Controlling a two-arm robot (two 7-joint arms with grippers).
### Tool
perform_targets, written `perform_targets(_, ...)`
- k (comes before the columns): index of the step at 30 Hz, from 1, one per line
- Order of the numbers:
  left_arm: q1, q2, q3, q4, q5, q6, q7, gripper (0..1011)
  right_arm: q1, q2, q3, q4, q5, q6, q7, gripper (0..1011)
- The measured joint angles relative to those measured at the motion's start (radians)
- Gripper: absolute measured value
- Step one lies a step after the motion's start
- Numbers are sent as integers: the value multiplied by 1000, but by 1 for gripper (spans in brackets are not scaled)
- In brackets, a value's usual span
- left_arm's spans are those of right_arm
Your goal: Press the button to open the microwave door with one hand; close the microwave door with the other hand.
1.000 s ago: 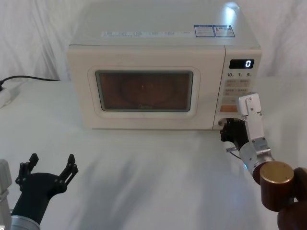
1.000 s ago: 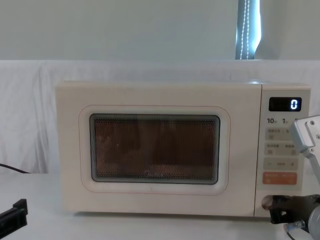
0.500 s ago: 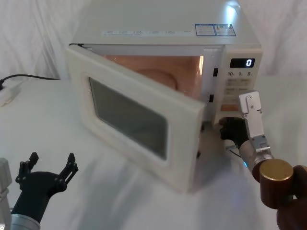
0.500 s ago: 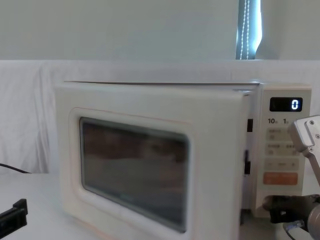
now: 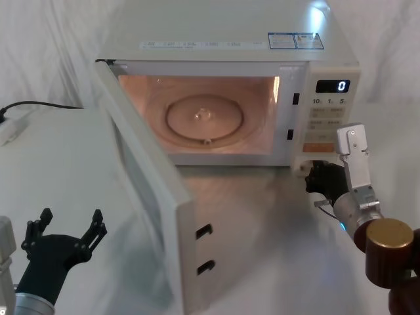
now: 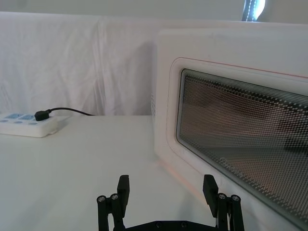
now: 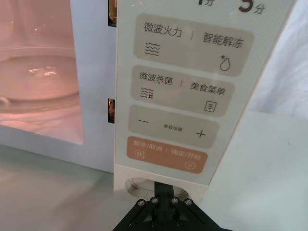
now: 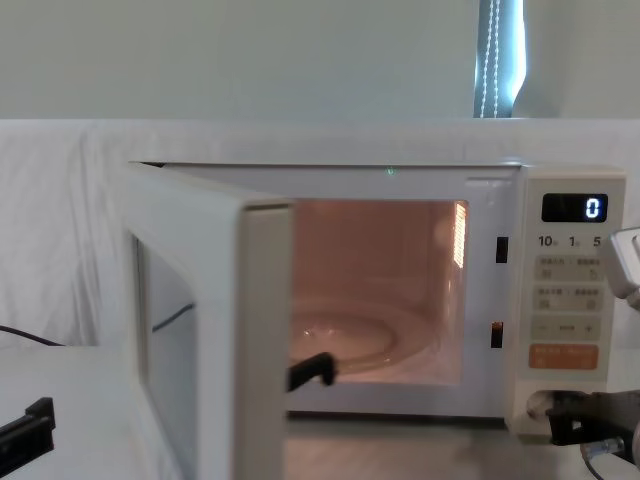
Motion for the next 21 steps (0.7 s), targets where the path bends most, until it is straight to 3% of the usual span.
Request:
perform_targets(13, 0, 0, 0, 0, 0, 0, 0, 1001, -64, 17, -7, -126, 32, 65, 40, 0)
perform_targets(21, 0, 0, 0, 0, 0, 0, 0, 1001, -126, 23, 2, -220, 93, 94, 77, 0)
